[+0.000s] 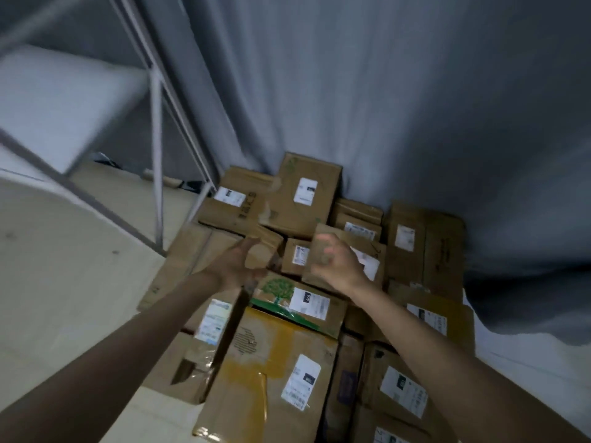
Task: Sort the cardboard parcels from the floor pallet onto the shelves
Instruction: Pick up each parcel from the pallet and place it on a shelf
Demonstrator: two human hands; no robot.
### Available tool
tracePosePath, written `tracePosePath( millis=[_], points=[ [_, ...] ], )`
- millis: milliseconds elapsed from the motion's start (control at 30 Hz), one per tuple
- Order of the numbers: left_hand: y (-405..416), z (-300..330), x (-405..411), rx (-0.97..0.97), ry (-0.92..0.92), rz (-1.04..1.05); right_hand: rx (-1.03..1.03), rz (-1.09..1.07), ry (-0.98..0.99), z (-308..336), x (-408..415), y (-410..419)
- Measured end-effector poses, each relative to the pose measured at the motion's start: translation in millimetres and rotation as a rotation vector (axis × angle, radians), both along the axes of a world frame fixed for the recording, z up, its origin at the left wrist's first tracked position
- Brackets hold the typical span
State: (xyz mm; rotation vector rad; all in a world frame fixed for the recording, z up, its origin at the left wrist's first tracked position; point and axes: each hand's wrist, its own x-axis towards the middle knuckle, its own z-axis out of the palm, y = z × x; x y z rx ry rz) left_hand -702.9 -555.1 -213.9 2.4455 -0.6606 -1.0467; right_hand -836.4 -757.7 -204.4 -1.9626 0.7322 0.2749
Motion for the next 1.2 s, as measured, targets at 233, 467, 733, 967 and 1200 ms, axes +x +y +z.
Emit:
tracePosePath(
  millis=[233,467,733,967,1200],
  points=[
    [187.5,147.0,7.9,0.054,-0.278,-0.024,-0.141,0.281,-0.129,130.8,40.8,157.1],
    [386.3,294.7,16.7,0.110,-0.503,0.122,-0.384,0.611,-0.247,267.2,97.6,331.1],
    [560.2,412.2,16.3,0.093,-0.690,0.353,-0.475,0.819,-0.417,391.7,161.3,503.3],
    [641.4,442.7,48.3,0.114,-0.730,0.471,-0.481,0.909,-0.498,436.7,219.8,585.4],
    [674.4,459.4,141.9,0.147,-0.742,0.454,-0.488,0.948,-0.525,454.9,317.3,622.4]
  ],
)
